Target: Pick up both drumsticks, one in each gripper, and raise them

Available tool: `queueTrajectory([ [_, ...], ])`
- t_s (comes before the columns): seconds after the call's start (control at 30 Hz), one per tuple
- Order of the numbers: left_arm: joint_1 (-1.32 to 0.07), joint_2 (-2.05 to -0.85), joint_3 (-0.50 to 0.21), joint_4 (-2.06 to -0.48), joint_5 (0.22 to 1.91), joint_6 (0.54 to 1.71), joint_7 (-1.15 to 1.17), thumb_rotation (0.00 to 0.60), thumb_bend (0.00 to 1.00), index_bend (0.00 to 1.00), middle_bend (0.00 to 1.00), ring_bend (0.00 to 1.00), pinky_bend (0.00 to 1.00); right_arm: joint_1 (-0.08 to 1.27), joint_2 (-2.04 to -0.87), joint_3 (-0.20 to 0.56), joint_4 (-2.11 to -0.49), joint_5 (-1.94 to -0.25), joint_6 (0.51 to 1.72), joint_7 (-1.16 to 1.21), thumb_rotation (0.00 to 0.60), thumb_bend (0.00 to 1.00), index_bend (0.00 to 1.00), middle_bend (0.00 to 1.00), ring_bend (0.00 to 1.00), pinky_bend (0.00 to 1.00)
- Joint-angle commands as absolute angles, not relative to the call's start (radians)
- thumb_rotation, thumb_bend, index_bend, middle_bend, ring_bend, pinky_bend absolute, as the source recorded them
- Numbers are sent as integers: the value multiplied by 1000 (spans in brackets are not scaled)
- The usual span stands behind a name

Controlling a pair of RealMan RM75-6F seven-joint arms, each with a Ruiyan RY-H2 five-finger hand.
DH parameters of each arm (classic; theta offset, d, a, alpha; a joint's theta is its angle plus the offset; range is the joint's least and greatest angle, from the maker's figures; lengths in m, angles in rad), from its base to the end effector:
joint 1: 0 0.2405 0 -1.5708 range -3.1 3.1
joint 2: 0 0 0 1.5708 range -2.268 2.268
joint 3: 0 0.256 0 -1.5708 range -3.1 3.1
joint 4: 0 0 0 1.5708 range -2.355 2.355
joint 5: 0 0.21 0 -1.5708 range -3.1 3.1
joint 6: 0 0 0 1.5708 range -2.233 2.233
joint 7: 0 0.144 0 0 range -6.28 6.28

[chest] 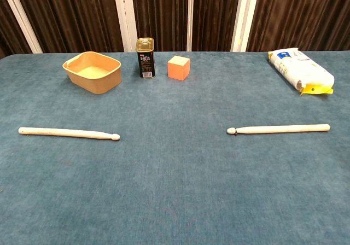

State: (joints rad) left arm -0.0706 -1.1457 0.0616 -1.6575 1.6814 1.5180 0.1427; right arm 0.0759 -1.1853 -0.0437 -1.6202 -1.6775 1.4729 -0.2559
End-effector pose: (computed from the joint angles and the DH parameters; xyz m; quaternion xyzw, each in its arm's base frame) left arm -0.2841 0.1498 0.1279 -0.6699 -0.3497 -0.3772 0.5355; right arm -0.2880 -0.1549 0.1146 0.6956 -0.3157 0.3397 0.5487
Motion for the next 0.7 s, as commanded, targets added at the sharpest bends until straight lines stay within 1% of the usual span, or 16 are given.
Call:
queueTrajectory([
  [0.03,-71,-1145,62,-1658,1681,1517,142,600,65,0,0,0,0,76,-1185,-44,-1621,-1678,1472,-256,600,308,0,0,0,0],
  [0.3,-72,-1144,63,-1661,1684,1515,142,600,65,0,0,0,0,76,-1183,-43,-1623,-1678,1473,-247,600,308,0,0,0,0],
  [0.53,-72,-1142,62,-1660,1678,1510,140,600,65,0,0,0,0,85,-1187,-27,-1628,-1672,1473,-235,600,309,0,0,0,0],
  [0.57,-71,-1142,62,-1660,1676,1510,139,600,65,0,0,0,0,88,-1189,-25,-1630,-1671,1470,-235,600,309,0,0,0,11],
  [0.6,-71,-1141,62,-1661,1674,1509,138,600,65,0,0,0,0,91,-1190,-22,-1631,-1671,1468,-236,600,309,0,0,5,42],
  [0.63,-70,-1139,62,-1664,1672,1509,138,600,65,0,0,0,0,95,-1192,-17,-1631,-1672,1468,-241,600,309,0,0,40,126],
  [0.67,-70,-1139,61,-1666,1671,1510,138,600,65,0,0,0,0,98,-1193,-14,-1630,-1673,1469,-244,600,308,0,0,115,247],
  [0.7,-70,-1138,60,-1667,1672,1511,139,600,65,0,0,0,0,102,-1195,-9,-1629,-1675,1469,-247,600,308,0,0,190,337],
])
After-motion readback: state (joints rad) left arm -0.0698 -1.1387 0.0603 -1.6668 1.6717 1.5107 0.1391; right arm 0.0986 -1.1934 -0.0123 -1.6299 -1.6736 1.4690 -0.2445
